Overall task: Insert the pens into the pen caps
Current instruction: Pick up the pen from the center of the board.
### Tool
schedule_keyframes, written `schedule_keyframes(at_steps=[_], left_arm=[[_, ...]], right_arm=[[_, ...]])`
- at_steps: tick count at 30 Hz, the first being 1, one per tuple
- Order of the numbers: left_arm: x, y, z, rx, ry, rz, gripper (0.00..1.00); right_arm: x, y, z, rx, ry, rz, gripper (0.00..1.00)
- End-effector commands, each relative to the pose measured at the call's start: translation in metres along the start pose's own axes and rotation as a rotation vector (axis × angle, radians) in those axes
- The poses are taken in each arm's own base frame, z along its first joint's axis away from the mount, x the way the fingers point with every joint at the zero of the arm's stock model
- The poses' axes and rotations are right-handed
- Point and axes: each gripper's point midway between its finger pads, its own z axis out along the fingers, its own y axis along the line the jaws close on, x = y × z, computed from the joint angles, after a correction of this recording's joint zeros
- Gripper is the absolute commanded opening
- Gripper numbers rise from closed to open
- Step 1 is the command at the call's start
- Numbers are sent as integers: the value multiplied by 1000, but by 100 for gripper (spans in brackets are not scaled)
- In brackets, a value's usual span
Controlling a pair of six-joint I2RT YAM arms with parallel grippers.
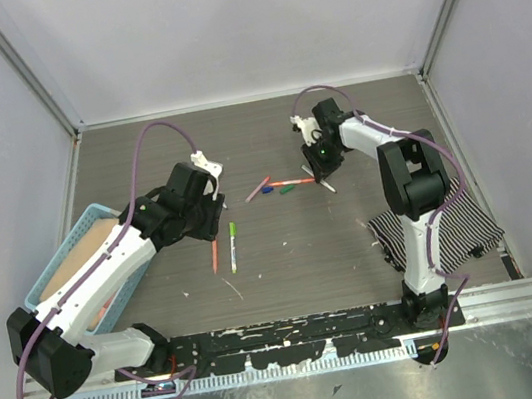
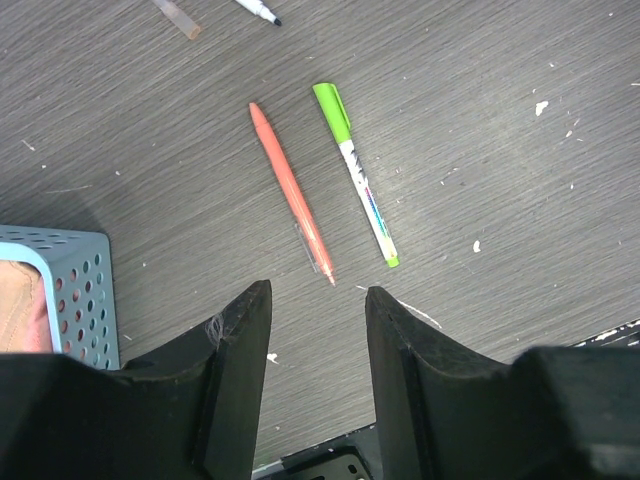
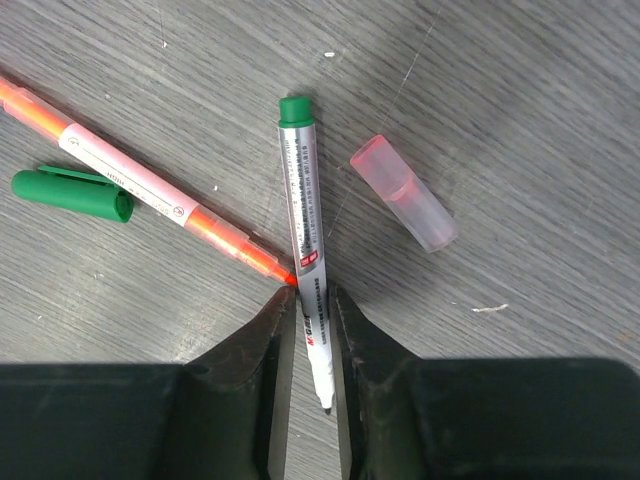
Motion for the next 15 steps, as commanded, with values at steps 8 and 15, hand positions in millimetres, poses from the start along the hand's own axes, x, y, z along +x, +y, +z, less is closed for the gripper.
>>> schedule_keyframes(at_steps=[8, 15], left_arm=[[-1, 1, 3, 4, -5, 9, 49], [-1, 1, 3, 4, -6, 9, 49]], right_arm=[[-10, 6, -4, -6, -11, -42, 19], [-19, 8, -16, -2, -42, -61, 14]])
